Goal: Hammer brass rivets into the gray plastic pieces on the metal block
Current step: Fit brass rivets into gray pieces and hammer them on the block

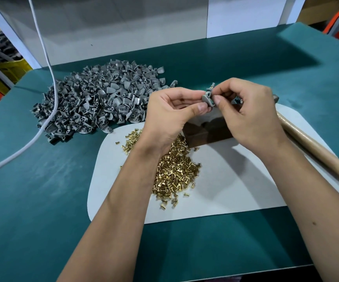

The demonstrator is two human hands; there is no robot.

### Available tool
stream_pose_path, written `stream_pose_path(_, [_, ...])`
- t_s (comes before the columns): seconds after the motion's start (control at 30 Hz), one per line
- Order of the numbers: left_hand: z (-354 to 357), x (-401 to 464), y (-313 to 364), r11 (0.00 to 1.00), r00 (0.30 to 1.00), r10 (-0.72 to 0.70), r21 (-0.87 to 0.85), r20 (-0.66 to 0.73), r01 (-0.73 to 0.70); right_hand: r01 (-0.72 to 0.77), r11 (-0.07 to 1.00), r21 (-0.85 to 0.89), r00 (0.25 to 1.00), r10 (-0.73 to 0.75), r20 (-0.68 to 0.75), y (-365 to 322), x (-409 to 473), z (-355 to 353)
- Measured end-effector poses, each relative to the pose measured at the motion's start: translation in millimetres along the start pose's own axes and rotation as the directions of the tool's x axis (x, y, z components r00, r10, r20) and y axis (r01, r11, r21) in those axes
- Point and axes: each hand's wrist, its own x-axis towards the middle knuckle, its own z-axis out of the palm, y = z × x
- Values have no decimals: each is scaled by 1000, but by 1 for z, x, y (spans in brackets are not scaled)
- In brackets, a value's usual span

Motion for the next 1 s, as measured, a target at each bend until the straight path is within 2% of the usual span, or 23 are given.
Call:
stream_pose_path(0.27, [3,0,1,998,998,-61,-13,0,61,-17,1000,-1,1000,17,3,0,0,0])
stream_pose_path(0.5, [4,0,0,998,998,-54,14,-39,55,12,999,-43,999,-11,38,3,0,2])
stream_pose_path(0.63, [5,0,0,998,997,-55,22,-47,56,46,995,-92,999,-44,20,3,-1,4])
stream_pose_path(1.0, [10,-3,-1,997,995,-71,26,-70,73,3,993,-117,1000,-5,-20,0,-2,2])
